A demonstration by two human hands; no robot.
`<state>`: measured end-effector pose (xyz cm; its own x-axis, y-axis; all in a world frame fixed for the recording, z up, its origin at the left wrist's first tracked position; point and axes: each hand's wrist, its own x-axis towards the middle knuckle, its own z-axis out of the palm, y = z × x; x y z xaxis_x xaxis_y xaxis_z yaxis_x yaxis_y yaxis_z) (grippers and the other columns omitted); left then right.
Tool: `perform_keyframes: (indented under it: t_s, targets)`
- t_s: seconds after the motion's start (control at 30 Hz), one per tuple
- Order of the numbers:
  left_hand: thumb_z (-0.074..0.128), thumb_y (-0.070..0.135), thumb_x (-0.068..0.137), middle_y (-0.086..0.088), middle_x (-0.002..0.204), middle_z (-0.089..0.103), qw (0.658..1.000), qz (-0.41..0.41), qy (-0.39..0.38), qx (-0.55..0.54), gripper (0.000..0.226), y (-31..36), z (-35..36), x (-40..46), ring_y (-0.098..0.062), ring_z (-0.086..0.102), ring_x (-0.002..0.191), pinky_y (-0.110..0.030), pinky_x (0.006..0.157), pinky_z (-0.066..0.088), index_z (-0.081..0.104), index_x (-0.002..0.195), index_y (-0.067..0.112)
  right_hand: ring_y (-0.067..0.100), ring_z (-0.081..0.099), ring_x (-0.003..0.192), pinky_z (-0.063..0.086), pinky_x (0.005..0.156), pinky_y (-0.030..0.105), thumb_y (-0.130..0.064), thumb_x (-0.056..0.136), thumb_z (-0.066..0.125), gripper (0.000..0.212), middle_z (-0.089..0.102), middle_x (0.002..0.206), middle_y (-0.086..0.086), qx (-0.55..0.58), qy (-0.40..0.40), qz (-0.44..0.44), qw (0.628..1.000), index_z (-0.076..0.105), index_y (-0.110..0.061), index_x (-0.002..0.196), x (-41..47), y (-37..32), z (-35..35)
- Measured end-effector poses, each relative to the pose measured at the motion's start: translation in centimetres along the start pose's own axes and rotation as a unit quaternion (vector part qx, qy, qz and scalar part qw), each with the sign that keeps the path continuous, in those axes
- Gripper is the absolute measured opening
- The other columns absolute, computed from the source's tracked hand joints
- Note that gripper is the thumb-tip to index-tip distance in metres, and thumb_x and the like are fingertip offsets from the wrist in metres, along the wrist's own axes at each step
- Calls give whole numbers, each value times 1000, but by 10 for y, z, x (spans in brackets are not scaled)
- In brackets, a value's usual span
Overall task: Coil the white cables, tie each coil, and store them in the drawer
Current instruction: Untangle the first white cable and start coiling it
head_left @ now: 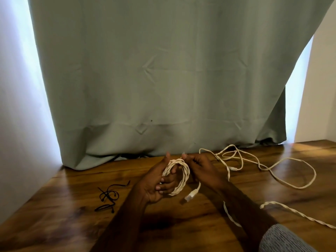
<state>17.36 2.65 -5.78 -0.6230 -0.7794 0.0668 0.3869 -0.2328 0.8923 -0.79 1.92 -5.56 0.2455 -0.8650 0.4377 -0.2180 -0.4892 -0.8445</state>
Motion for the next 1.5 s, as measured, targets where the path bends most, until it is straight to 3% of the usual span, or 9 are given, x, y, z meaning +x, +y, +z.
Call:
perform_keyframes:
  t_s: [0.13, 0.37, 0.63, 0.83, 1.0, 1.07, 1.17, 1.3, 1.5]
  targets:
    - [33, 66, 91, 3, 37, 29, 999, 15, 17, -28, 63, 0, -4, 0, -6, 23, 23, -16, 35, 9, 54, 68, 11, 17, 53, 54, 41, 49, 29, -61, 88, 57, 35, 65, 69, 1, 20, -29, -2, 999, 72, -30, 89, 3, 3, 3]
    - [36, 51, 100, 5, 43, 29, 998, 18, 38, 41, 52, -4, -10, 0, -7, 23, 30, -27, 43, 13, 63, 81, 10, 13, 67, 75, 50, 61, 25, -45, 95, 60, 26, 74, 92, 5, 47, -58, -11, 997, 65, -22, 105, 5, 10, 4]
    - [48, 34, 97, -4, 57, 44, 996, 38, 67, 33, 36, -8, -14, 1, -16, 45, 50, -31, 58, 42, 62, 83, 4, 16, 70, 97, 58, 85, 38, -30, 99, 61, 12, 72, 101, -5, -34, -20, -85, 996, 67, -28, 110, 4, 13, 4]
    - [41, 36, 100, 6, 47, 29, 996, 48, 78, -7, 42, -3, -9, 7, -4, 23, 34, -21, 42, 13, 55, 71, 9, 18, 71, 95, 59, 83, 40, -28, 98, 63, 12, 73, 98, -1, -12, 3, -75, 997, 69, -23, 108, 5, 11, 6]
    - [47, 45, 95, 6, 42, 28, 990, 97, 81, -69, 47, -7, -10, 13, -3, 22, 29, -15, 35, 15, 53, 66, 9, 20, 73, 97, 58, 91, 46, -67, 93, 52, 48, 76, 102, 1, 11, -7, 38, 999, 71, -28, 114, 5, 19, 14]
    - [53, 41, 93, 6, 43, 27, 984, 135, 106, -46, 41, -9, -10, 14, -3, 22, 30, -15, 36, 14, 51, 69, 8, 30, 71, 101, 57, 93, 48, -48, 100, 51, 38, 75, 105, 11, 52, -17, 33, 998, 71, -20, 117, 6, 17, 15]
    - [60, 34, 88, 5, 45, 26, 974, 171, 146, -30, 32, -10, -10, 15, -3, 22, 32, -20, 43, 11, 55, 77, 4, 18, 68, 112, 55, 98, 34, -22, 105, 52, 29, 73, 119, 2, 75, -22, 7, 997, 63, -19, 132, 3, 15, 13]
    - [59, 37, 91, 3, 48, 31, 971, 174, 164, -22, 33, -15, -16, 16, -6, 29, 36, -24, 49, 22, 61, 79, 7, 3, 63, 114, 51, 97, 23, -25, 107, 48, 29, 68, 124, -11, -10, -8, -1, 1000, 59, -36, 131, 3, 16, 17]
    - [55, 34, 94, -4, 59, 47, 982, 136, 128, -31, 31, -14, -18, 12, -16, 50, 53, -34, 65, 47, 63, 85, 6, -13, 59, 106, 45, 85, 6, -18, 109, 41, 28, 64, 113, -20, -56, 4, -23, 998, 55, -37, 123, 3, 8, 20]
